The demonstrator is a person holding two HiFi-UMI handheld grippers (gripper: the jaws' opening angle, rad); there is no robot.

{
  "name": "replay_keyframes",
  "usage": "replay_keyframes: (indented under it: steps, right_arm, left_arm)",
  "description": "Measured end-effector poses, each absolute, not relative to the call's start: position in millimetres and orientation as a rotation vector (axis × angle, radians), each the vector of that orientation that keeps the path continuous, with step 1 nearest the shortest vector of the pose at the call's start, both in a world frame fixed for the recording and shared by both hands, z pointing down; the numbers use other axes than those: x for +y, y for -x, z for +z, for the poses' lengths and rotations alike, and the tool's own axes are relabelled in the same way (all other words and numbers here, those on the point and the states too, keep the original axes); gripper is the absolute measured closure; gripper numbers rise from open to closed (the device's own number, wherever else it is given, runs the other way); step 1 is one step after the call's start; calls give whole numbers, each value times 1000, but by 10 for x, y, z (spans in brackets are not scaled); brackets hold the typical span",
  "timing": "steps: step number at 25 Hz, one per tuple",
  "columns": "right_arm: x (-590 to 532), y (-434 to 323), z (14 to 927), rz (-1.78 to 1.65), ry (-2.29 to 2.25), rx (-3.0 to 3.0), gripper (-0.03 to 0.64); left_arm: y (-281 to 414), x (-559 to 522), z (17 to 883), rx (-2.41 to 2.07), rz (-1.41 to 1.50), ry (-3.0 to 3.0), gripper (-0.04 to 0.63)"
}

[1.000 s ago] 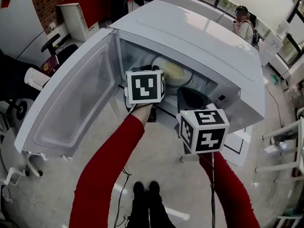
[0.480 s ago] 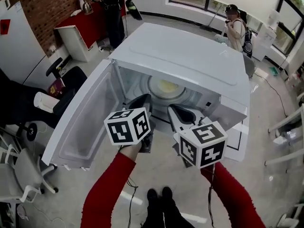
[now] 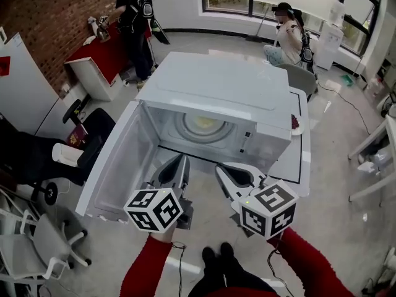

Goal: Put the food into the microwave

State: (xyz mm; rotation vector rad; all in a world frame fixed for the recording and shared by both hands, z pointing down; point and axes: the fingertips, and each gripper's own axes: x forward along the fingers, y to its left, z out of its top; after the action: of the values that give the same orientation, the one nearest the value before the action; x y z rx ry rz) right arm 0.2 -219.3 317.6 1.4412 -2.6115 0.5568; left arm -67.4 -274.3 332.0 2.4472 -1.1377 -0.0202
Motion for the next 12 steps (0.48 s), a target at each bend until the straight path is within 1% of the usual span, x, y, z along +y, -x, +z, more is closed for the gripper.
replay_keyframes:
  steps: [8,12]
  right_arm:
    - [-1547,-82,3210,624,-1395,-2671,603]
    - [-1314,-178,3223,632,-1407,-2691,603]
  left_arm:
    - [468,-1995,3144,-1052,13,-2573,586]
    - [475,-1727,3063,-1072,33,-2638,586]
